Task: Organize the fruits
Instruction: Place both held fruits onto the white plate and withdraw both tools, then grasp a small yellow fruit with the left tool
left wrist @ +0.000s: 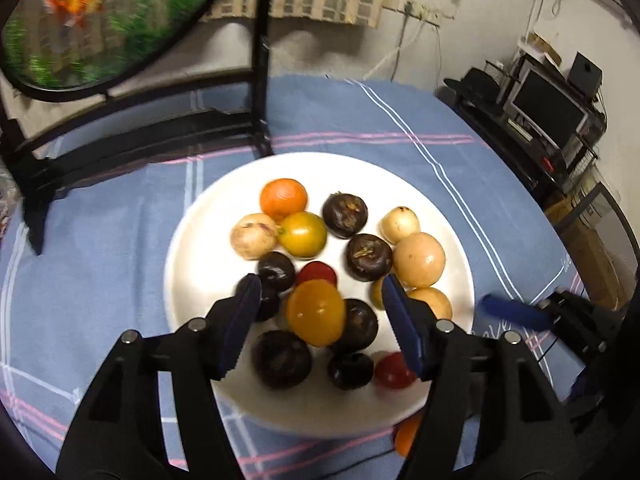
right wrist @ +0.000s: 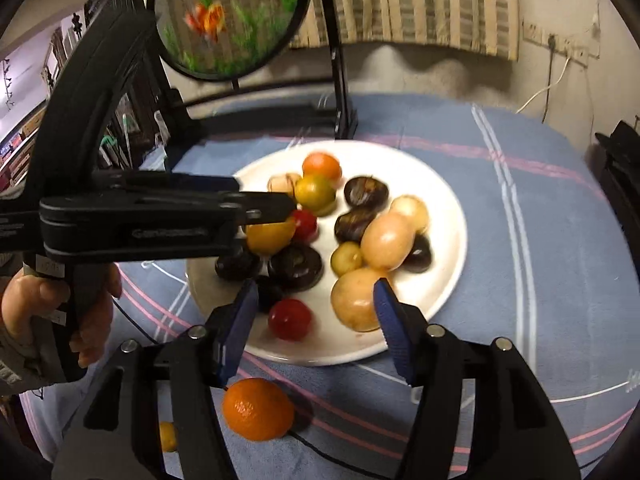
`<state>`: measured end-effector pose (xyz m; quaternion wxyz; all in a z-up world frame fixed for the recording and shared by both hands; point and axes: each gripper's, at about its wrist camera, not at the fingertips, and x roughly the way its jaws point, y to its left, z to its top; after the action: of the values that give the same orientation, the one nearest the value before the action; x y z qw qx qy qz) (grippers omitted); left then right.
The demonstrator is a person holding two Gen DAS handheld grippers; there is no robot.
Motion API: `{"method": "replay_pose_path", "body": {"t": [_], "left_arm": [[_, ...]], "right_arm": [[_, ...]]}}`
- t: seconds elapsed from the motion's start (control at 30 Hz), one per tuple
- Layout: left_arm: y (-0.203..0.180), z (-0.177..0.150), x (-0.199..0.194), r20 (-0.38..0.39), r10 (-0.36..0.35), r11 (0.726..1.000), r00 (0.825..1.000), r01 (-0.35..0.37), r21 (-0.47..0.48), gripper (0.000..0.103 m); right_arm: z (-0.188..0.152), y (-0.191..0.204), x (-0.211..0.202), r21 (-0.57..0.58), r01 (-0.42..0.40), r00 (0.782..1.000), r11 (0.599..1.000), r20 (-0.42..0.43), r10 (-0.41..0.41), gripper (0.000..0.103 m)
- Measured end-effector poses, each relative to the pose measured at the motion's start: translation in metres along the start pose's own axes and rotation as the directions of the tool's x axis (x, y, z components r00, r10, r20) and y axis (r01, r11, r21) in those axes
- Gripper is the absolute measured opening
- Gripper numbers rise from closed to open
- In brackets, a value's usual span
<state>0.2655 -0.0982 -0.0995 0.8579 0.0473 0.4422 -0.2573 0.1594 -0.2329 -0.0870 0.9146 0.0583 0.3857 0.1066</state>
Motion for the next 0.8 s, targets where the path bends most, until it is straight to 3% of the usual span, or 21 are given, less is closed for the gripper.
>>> {"method": "replay_pose_path", "body": {"t": [0.1,0.13,0.2,0.23,0.33,0.47,0.8], "left_arm": [[0.003,-0.011,-0.031,0.011,0.054,0.999,0.998,-0.054,0.003,0.071],[0.005,-0.018,-0.045,0.015,0.083,0.997,0.996,-0.083,-0.006,0.073],[0.006,-0.03,-0.062,0.018,0.124,0.992,0.992,-0.123,-0.034,0.089],[0.006,-0.039,-0.073,0.015,0.145,0.988,0.989,-0.144,-0.057,0.091],[0.002,-0.065,-0.092,-0.019,0.133,0.986,0.991,-0.134,-0.101,0.091],[-0.007,-0.095,-0.105,-0.06,0.145,0.983,0.988,-0.151,-0.107,0.091],[-0.038,-0.147,-0.109,-0.119,0.17,0.983,0.978,-0.177,-0.053,0.093]], "right_arm": [[-0.003,-0.006,-0.034,0.032,-0.006,0.998,0.999,0.064,0.004,0.062],[-0.009,-0.008,-0.042,0.044,0.005,0.998,0.999,0.059,-0.008,0.063],[-0.03,-0.011,-0.05,0.074,0.029,0.999,0.997,0.014,-0.03,0.064],[-0.041,-0.011,-0.054,0.084,0.039,0.999,0.996,-0.005,-0.039,0.064],[-0.08,-0.011,-0.065,0.135,0.066,0.995,0.989,-0.083,-0.055,0.064],[-0.125,-0.008,-0.081,0.199,0.042,0.986,0.979,-0.164,-0.009,0.064],[-0.135,0.0,-0.122,0.151,0.078,0.99,0.985,-0.126,-0.059,0.064]]}}
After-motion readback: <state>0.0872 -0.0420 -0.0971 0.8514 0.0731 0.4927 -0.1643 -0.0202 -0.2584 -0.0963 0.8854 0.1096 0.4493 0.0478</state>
